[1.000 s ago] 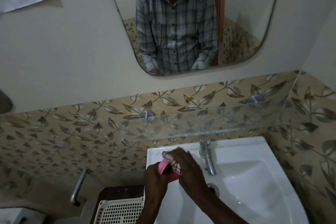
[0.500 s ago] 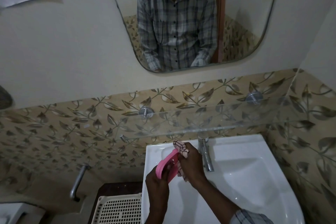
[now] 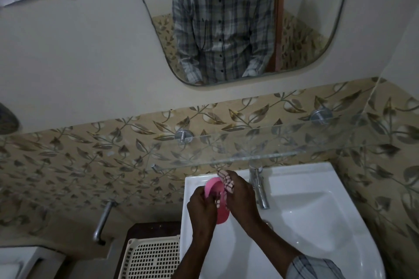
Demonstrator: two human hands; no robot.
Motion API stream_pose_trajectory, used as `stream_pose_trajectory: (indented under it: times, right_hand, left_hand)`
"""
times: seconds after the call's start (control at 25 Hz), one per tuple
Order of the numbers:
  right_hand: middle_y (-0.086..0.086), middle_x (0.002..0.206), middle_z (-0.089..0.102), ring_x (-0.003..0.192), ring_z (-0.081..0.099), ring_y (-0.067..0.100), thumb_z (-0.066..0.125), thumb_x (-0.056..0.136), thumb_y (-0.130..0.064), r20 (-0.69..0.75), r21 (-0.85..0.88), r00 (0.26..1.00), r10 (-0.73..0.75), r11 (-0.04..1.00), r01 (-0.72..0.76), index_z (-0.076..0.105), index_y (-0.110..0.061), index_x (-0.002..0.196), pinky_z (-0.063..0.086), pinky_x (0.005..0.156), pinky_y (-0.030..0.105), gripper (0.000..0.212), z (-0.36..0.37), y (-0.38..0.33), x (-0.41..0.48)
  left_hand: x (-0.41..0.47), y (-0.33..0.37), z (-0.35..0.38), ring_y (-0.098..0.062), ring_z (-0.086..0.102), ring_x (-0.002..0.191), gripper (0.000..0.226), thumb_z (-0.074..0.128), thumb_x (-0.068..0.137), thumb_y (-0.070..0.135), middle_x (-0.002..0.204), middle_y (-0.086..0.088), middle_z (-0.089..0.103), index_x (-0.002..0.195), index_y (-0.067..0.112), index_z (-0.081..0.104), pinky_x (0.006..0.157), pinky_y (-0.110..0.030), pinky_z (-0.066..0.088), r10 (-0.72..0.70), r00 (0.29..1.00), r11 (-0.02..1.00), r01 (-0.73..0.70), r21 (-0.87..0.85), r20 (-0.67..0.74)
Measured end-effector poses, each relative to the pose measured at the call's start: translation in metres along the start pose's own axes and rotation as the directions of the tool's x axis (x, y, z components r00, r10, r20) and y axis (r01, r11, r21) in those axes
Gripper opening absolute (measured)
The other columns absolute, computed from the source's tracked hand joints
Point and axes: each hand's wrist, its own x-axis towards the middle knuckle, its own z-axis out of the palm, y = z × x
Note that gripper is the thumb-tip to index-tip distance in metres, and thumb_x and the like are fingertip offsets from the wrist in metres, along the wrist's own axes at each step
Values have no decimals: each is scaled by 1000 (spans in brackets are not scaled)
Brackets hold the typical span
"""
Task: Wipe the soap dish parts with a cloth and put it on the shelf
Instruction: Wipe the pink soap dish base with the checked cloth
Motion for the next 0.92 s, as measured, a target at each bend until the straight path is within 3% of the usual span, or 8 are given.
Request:
stream_pose_trajectory:
  times: [0.12, 0.24, 0.32, 0.44, 0.52, 0.76, 0.84, 0.92]
  right_hand:
    - [5, 101, 72, 82, 71, 16, 61, 94, -13, 60, 88, 965, 257, 961, -262, 63, -11, 121, 59, 66, 22, 27, 6, 0, -2]
    - [10, 99, 74, 85, 72, 25, 60, 93, -21, 53, 191, 903, 426, 883, -428, 66, -12, 110, 63, 74, 41, 20, 16, 6, -6]
    - [17, 90, 75, 77, 74, 33, 62, 90, -22, 84, 343, 790, 607, 727, -595, 68, -10, 98, 63, 68, 51, 16, 23, 11, -1]
    - [26, 88, 72, 79, 73, 39, 64, 79, -11, 210, 425, 641, 738, 522, -739, 66, -6, 86, 61, 72, 58, 9, 28, 16, -1]
    - [27, 92, 73, 82, 73, 39, 66, 74, -10, 254, 376, 613, 748, 508, -775, 69, 0, 94, 62, 74, 54, 23, 28, 17, -4]
    - [17, 100, 75, 89, 71, 31, 66, 81, -5, 55, -72, 933, 356, 933, -352, 68, -4, 111, 58, 78, 33, 30, -8, 0, 22]
    - [16, 101, 75, 91, 71, 30, 66, 82, -2, 55, -67, 957, 286, 957, -283, 69, -3, 109, 55, 77, 29, 27, -15, -3, 30]
    - [20, 96, 75, 86, 72, 35, 65, 86, -8, 55, 73, 919, 390, 917, -393, 71, 0, 101, 60, 75, 42, 17, -12, -6, 29]
  left_hand:
    - [6, -4, 7, -15, 68, 68, 13, 63, 95, 22, 76, -1, 70, 85, 16, 66, 56, -27, 55, -103, 987, 973, 74, -218, -125]
    - [15, -6, 14, -22, 62, 72, 20, 59, 97, 18, 81, -11, 66, 93, -1, 64, 58, -29, 49, -236, 960, 898, 158, -410, -148]
    - [11, -13, 19, -27, 59, 77, 21, 56, 97, 13, 87, -18, 62, 101, -8, 58, 62, -31, 49, -395, 912, 777, 266, -571, -113]
    - [-2, -19, 22, -24, 63, 68, 12, 54, 96, 9, 83, -15, 64, 92, 1, 62, 54, -27, 52, -547, 837, 601, 369, -709, -28]
    - [-6, -14, 21, -19, 63, 61, 15, 52, 93, 0, 76, -11, 64, 84, 7, 62, 49, -25, 53, -578, 816, 544, 384, -746, -2]
    - [6, -17, -7, -26, 67, 87, 53, 64, 79, -10, 102, -14, 68, 125, 16, 56, 66, -36, 58, -399, 910, 680, 378, -628, 115]
    - [10, -14, -10, -35, 66, 95, 38, 59, 83, -11, 108, -22, 68, 115, 8, 65, 67, -39, 60, -384, 907, 675, 402, -619, 170]
    - [6, -5, -2, -43, 62, 103, 32, 52, 89, -14, 115, -30, 63, 117, -3, 61, 80, -50, 58, -434, 888, 565, 402, -721, 154]
